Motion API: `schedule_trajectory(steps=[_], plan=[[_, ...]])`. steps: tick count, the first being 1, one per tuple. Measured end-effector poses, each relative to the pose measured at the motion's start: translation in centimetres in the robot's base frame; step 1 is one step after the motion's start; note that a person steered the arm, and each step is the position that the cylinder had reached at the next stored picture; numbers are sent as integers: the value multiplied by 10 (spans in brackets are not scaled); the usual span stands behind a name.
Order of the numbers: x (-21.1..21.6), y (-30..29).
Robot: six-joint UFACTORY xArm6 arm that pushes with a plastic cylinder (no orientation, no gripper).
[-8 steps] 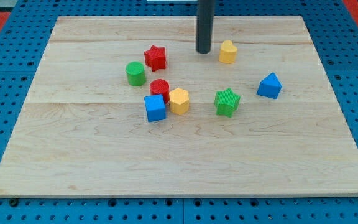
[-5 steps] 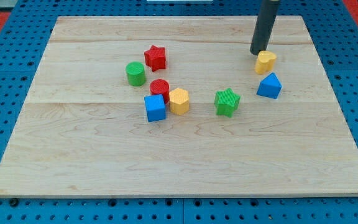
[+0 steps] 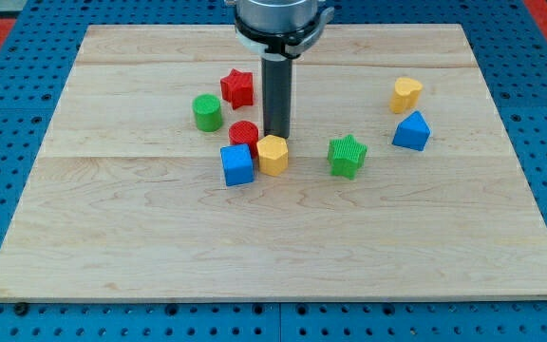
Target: Move the red circle to the left of the blue cube
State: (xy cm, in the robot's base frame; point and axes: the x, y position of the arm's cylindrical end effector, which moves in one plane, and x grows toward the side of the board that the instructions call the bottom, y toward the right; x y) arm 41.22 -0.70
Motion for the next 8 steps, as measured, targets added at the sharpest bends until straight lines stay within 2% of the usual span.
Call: schedule_trajectory(steps=[3,4,6,7,8], plan=[[0,-42],[18,-50],[32,-106],[81,-101],[102,-76]])
